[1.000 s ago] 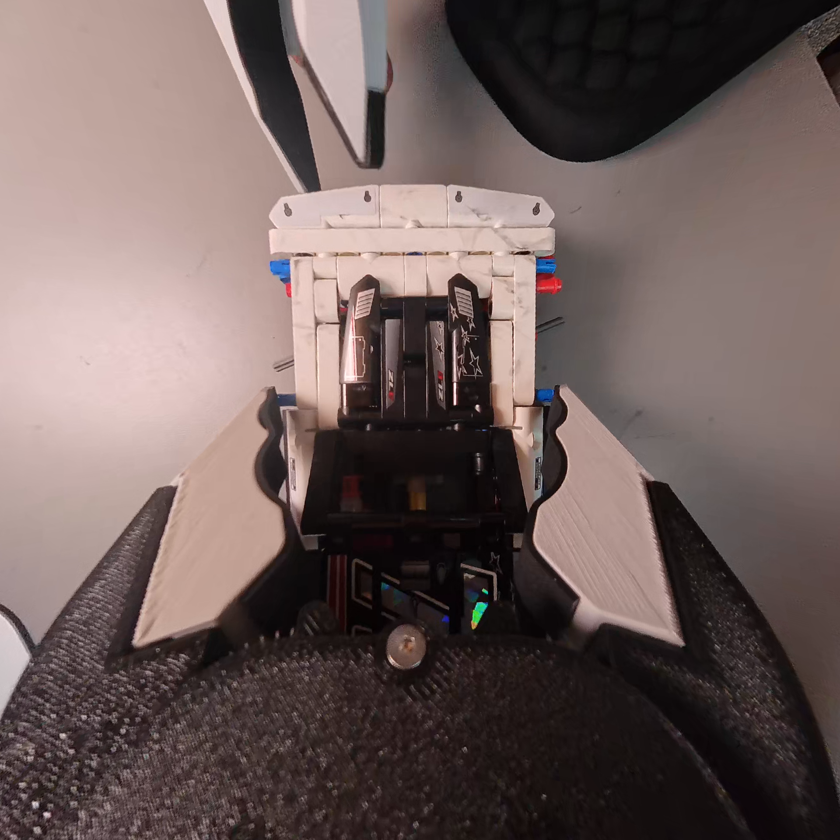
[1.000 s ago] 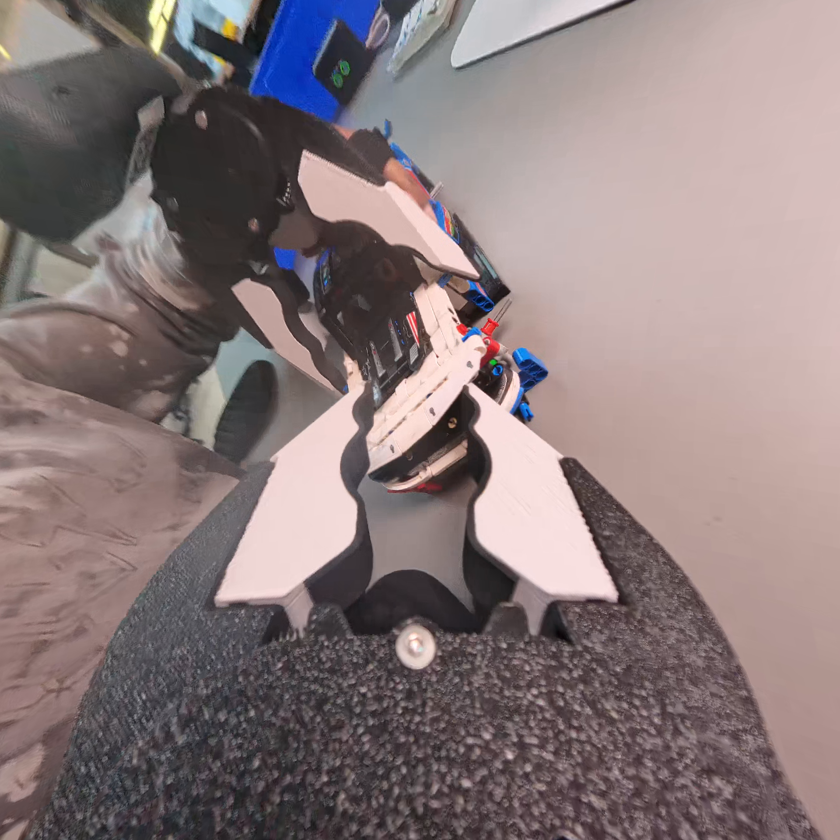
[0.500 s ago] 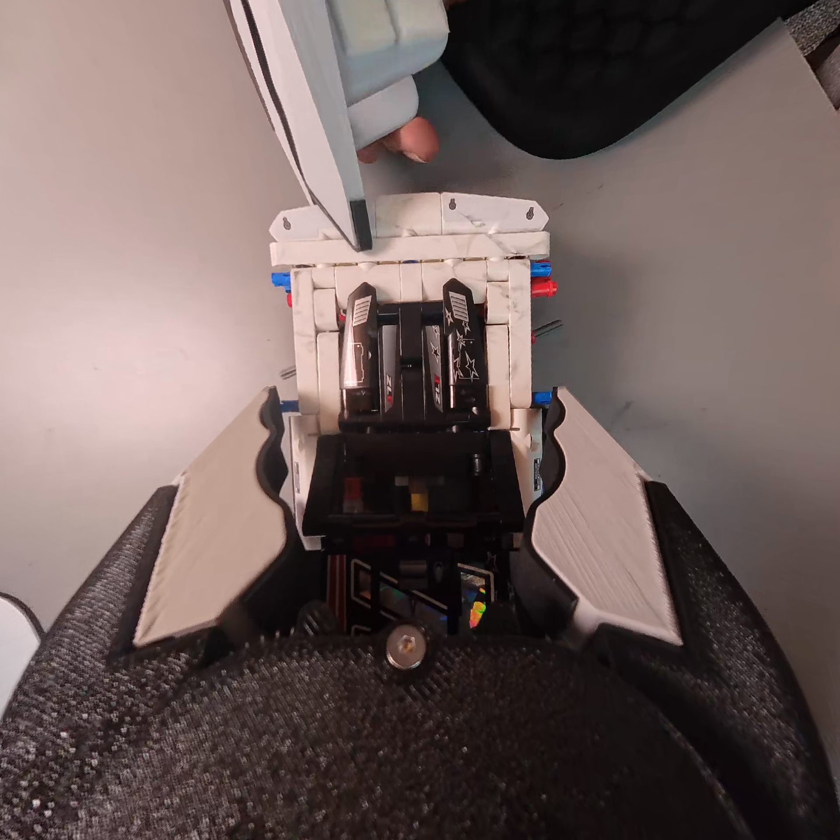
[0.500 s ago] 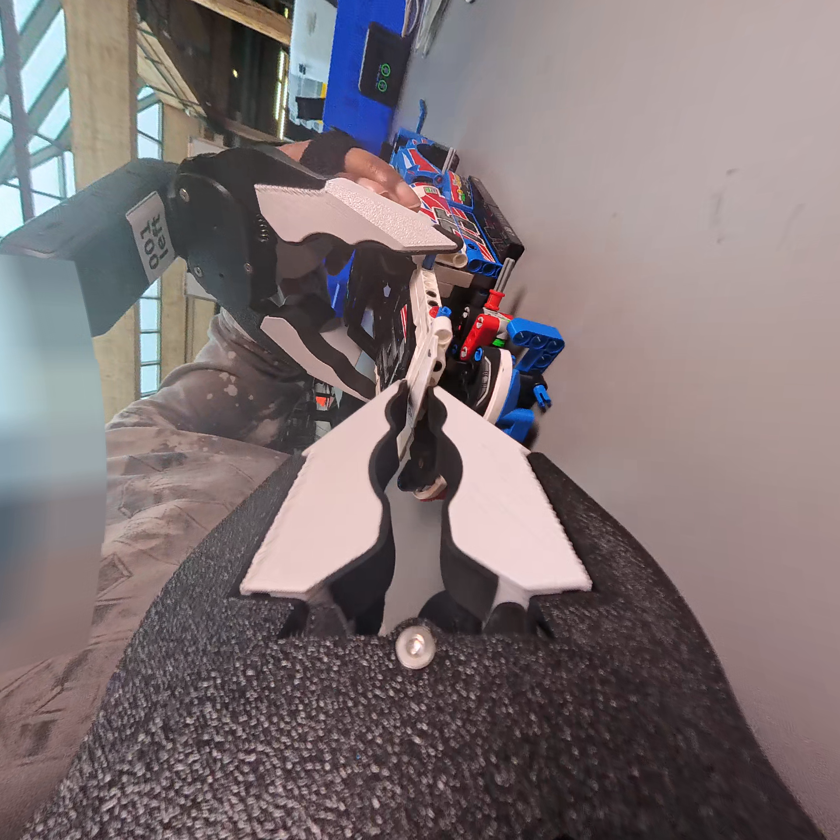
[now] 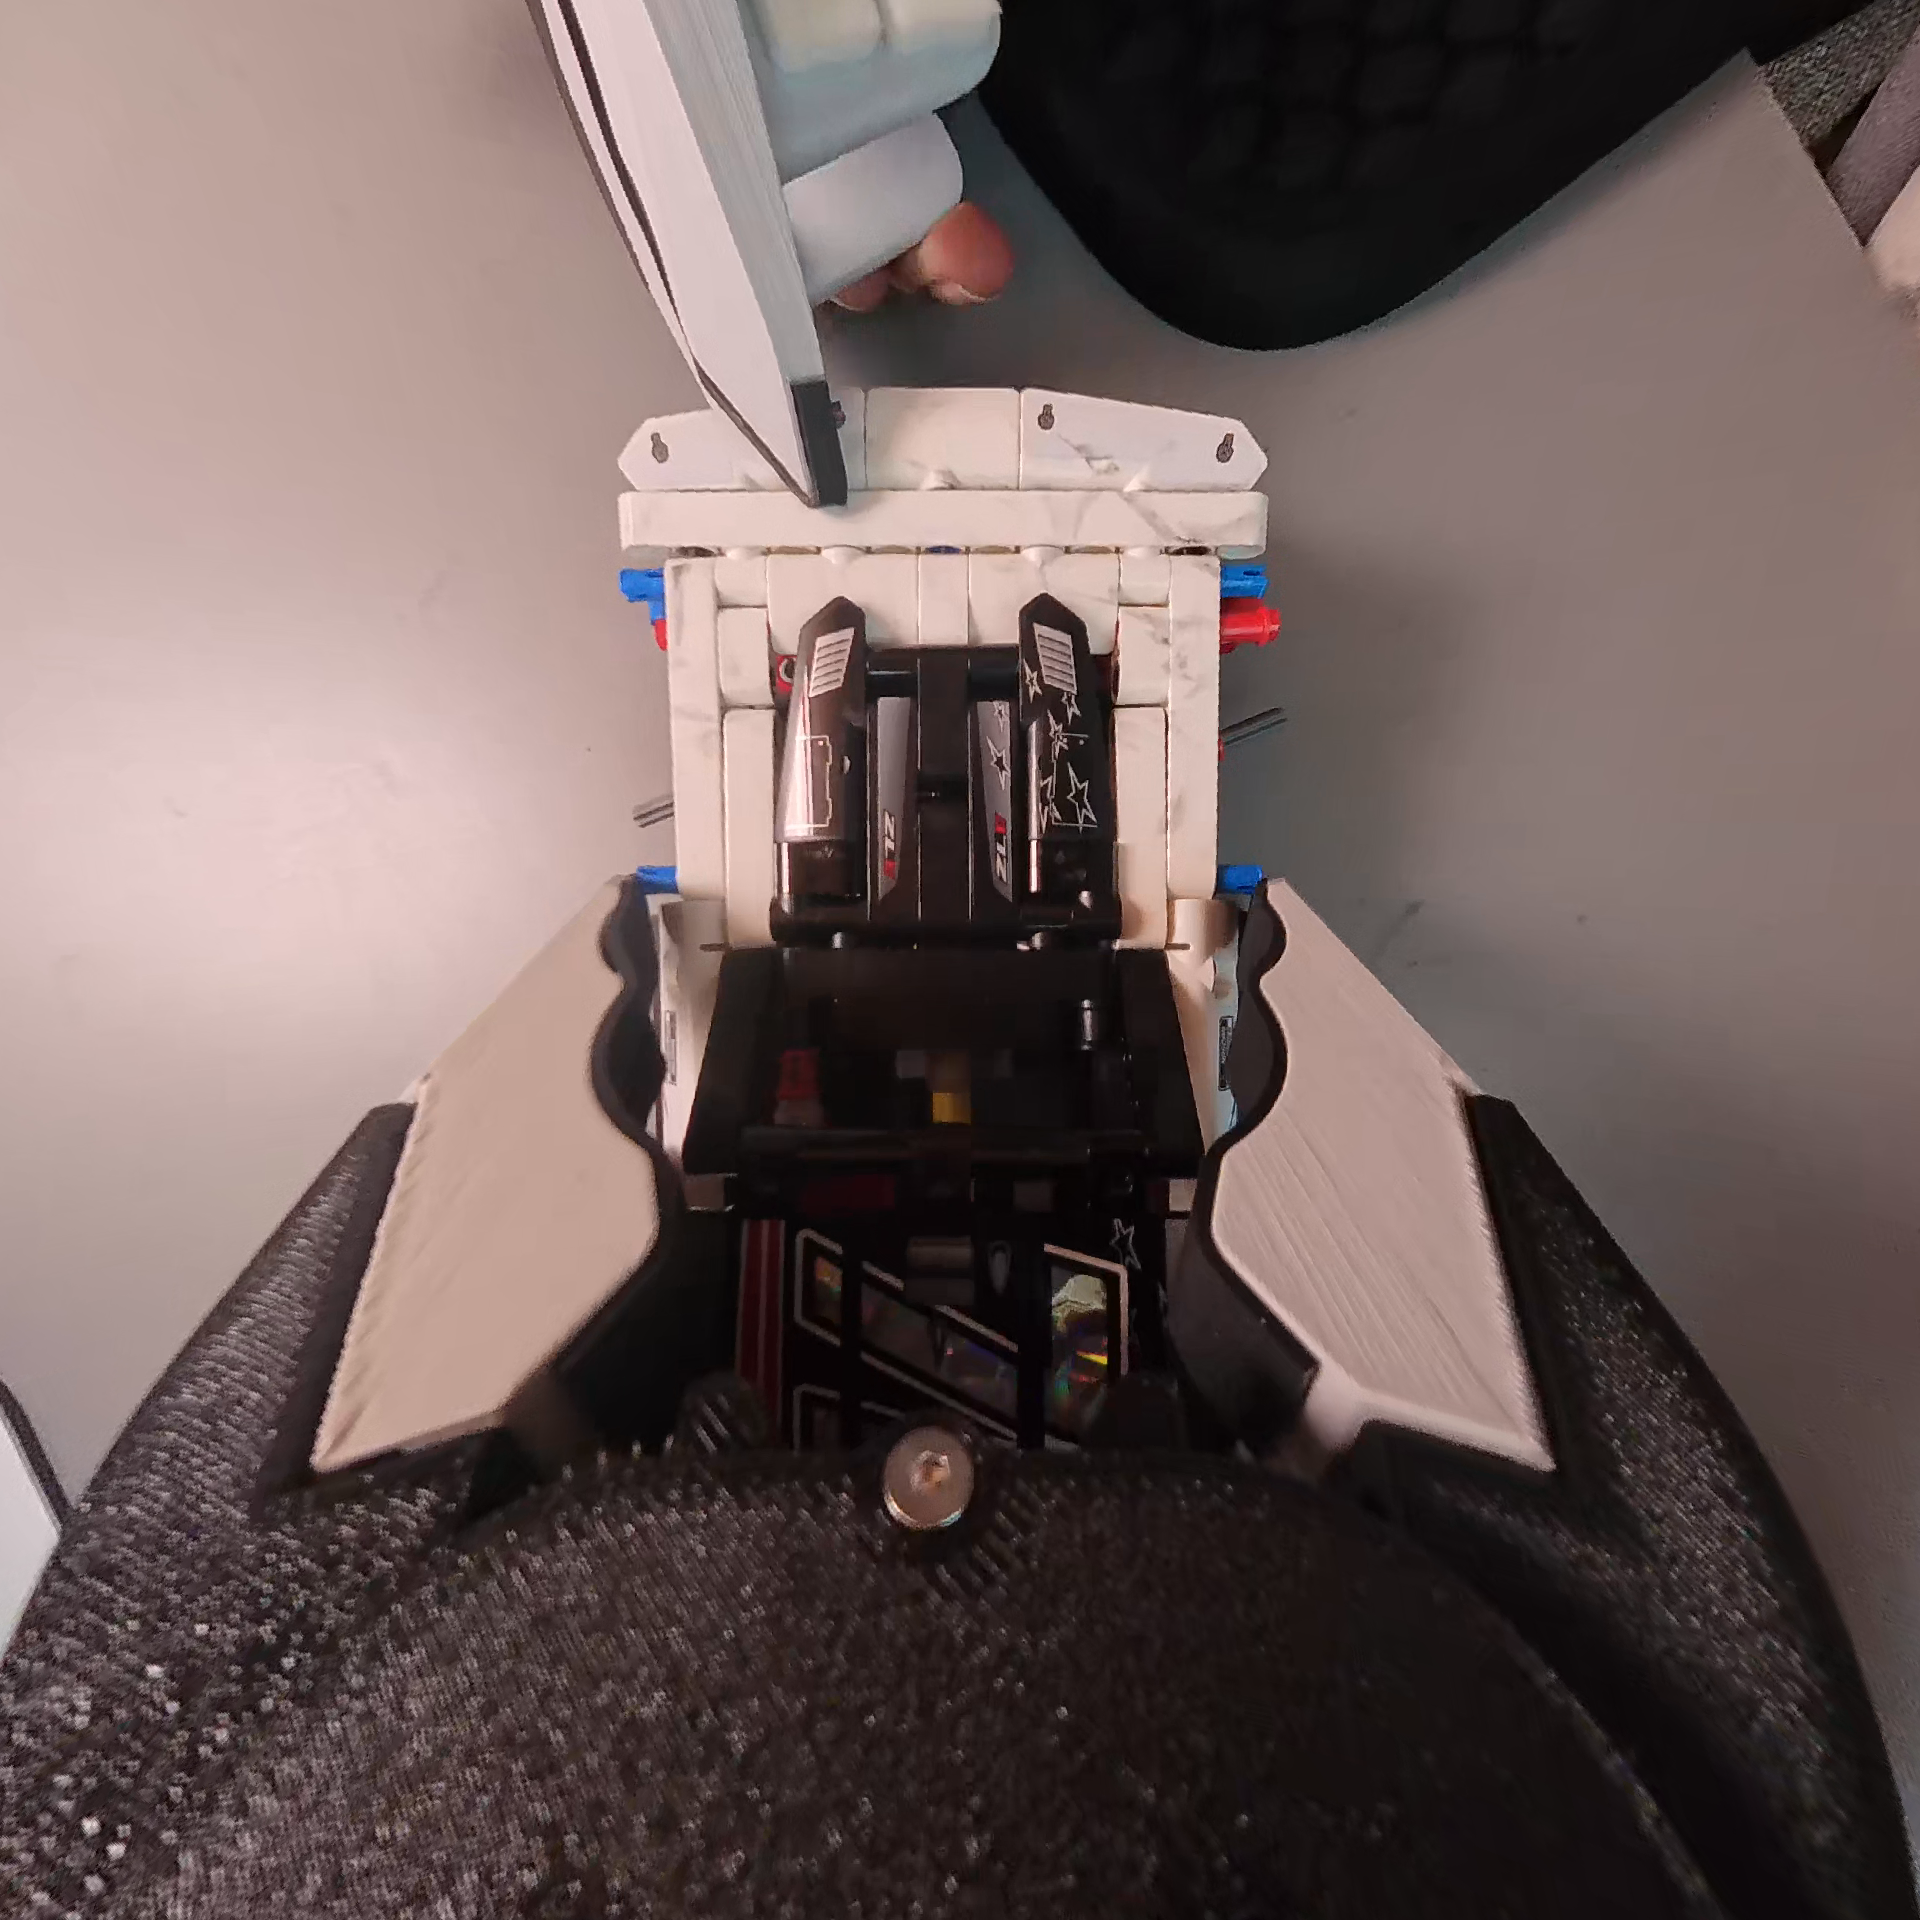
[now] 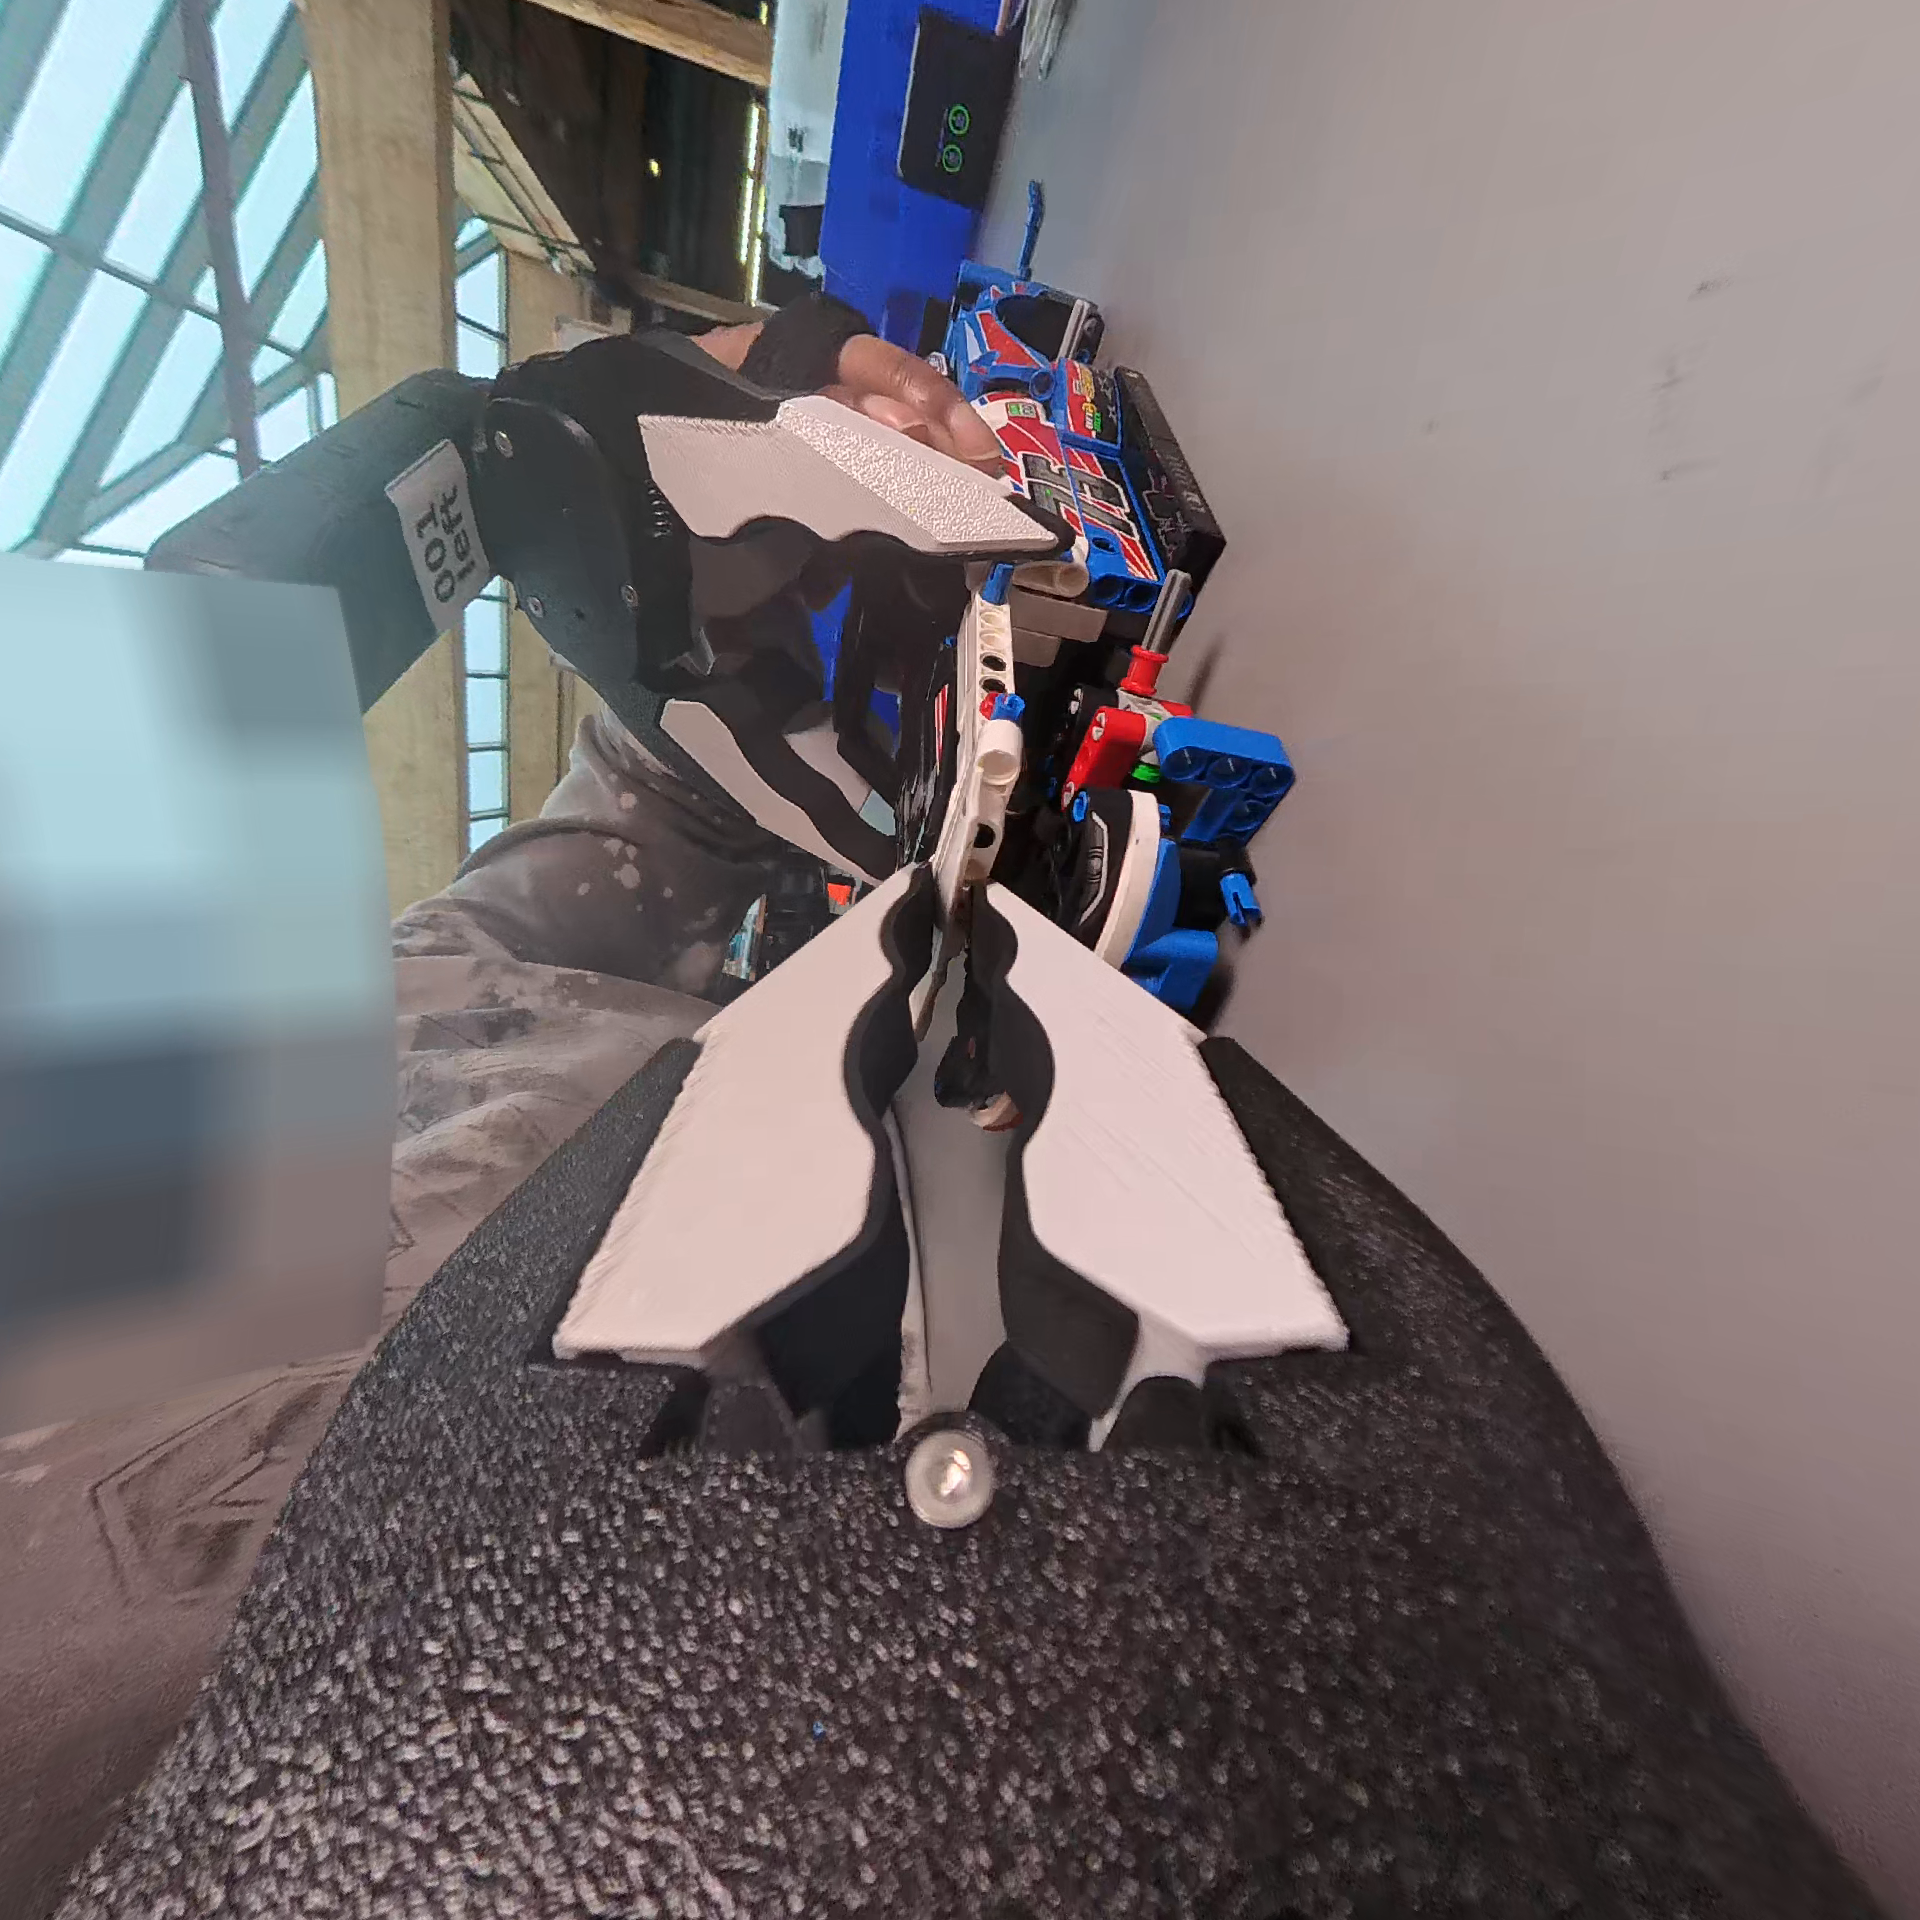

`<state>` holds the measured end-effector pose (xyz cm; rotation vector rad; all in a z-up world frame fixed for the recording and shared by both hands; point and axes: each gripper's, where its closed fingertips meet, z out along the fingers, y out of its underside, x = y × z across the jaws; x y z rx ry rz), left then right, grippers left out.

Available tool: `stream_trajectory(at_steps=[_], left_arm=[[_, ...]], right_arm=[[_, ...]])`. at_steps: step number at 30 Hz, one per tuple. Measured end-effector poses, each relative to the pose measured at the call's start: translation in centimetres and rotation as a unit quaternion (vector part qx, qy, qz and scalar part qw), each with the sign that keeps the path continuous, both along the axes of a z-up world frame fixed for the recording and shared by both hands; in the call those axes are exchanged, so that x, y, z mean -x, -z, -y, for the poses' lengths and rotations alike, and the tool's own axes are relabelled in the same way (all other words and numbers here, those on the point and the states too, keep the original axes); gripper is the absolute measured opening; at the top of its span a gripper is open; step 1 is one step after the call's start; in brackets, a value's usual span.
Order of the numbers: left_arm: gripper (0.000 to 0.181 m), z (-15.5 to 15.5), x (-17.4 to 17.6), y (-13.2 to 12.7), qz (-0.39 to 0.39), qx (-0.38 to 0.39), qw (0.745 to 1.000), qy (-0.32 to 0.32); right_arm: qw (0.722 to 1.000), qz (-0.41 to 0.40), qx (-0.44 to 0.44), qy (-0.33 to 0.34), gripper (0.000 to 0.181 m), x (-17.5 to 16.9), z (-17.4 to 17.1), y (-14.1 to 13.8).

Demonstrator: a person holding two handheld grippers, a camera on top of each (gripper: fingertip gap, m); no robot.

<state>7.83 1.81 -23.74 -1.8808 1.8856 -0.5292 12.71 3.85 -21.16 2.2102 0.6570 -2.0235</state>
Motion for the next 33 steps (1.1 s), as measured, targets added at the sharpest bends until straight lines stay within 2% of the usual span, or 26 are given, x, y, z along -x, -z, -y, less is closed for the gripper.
stream_trajectory(at_steps=[1,25,33], left_arm=[[0.111,0.0,0.0,0.0,0.0,0.001,1.0,0.0],[0.109,0.1,-0.4,0.1,-0.004,0.008,1.0,0.006],[0.115,0.7,-0.5,0.6,-0.027,0.017,0.999,0.015]], right_arm=[[1.0,-0.003,0.006,-0.003,0.004,0.0,0.0,0.0],[0.999,-0.001,0.015,-0.047,0.006,-1.2,0.3,0.1],[0.995,0.005,0.004,-0.097,0.024,-1.9,2.0,-0.6]])
